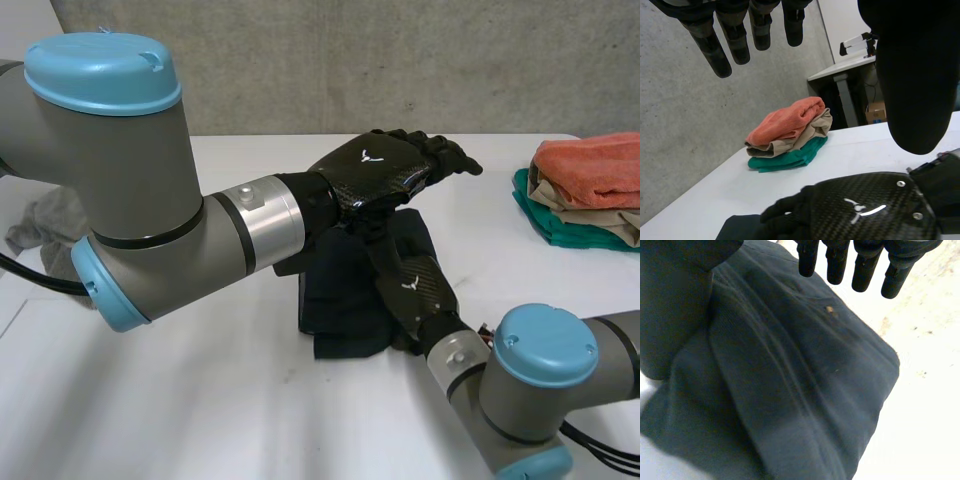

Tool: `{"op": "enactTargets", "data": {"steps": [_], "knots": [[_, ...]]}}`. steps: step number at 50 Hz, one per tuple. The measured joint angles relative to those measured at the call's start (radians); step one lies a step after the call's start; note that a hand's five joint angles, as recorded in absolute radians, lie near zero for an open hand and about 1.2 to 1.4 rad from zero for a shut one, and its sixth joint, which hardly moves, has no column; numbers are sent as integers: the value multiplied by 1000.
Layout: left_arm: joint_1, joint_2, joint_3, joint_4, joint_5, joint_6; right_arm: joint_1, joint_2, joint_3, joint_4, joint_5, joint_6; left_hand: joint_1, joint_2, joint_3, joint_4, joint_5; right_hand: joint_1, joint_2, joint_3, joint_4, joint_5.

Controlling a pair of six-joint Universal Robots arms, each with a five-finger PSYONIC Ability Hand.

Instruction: Fold the laundry.

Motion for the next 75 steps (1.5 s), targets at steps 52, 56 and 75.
{"op": "enactTargets", "data": {"steps": [52, 56, 75], "knots": [[53, 131, -44, 127, -46, -131, -705, 217, -882, -27, -203, 287, 0, 0, 1, 0, 0, 856, 987, 965, 986, 899], [50, 124, -57, 128, -46, -128, -792, 344, -901, -13, -362, 336, 0, 0, 1, 0, 0, 856, 987, 966, 986, 899], [39, 109, -68, 128, -48, -128, -926, 283, -763, -15, -537, 395, 0, 0, 2, 2, 0, 26, 31, 2, 1, 0]]}}
